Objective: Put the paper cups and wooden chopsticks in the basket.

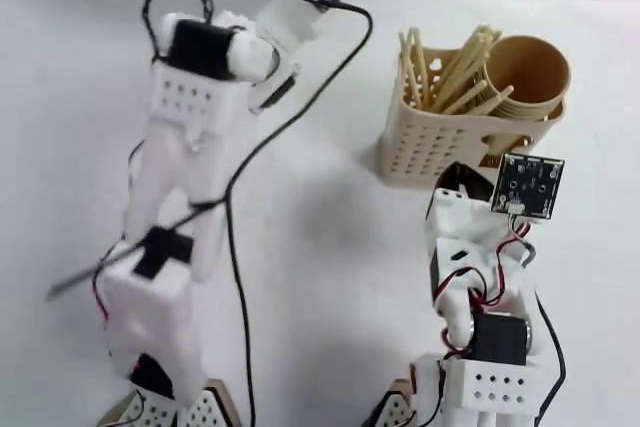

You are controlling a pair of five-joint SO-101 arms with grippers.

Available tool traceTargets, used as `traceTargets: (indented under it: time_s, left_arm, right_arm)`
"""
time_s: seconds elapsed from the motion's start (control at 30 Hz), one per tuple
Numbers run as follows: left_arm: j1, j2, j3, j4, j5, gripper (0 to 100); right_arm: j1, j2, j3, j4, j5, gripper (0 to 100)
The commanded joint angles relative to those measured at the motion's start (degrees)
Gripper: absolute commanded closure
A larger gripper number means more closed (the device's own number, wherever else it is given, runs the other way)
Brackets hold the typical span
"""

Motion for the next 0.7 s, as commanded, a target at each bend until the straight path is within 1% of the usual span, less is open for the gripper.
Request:
traceTargets:
  time_s: [0.0,0.1,0.2,0.4,0.5,0.6,0.67]
  left_arm:
    - [4.4,-10.6,0.1,-0.8,0.8,98]
    - [8.2,-14.7,0.1,-4.0,4.8,98]
    - [10.9,-16.6,0.1,-10.0,8.5,98]
    - [13.6,-16.8,0.1,-24.4,16.3,98]
    - [15.0,-16.8,0.1,-31.4,18.8,98]
    - [15.8,-16.5,0.8,-37.1,22.7,98]
    - [16.1,-16.4,3.3,-40.8,26.1,98]
  right_arm:
    - [0.2,-0.5,-0.3,-1.0,-0.4,98.1]
    - [0.2,-0.7,0.5,-1.4,-0.4,98.1]
    - [0.2,-0.8,0.9,-1.4,-0.4,98.1]
    - [0.2,-0.8,1.1,-1.4,-0.4,98.1]
    - [0.2,-0.8,1.1,-1.4,-0.4,98.1]
    - [0.2,-0.8,1.1,-1.4,-0.4,98.1]
    - [0.2,-0.8,1.1,-1.4,-0.4,98.1]
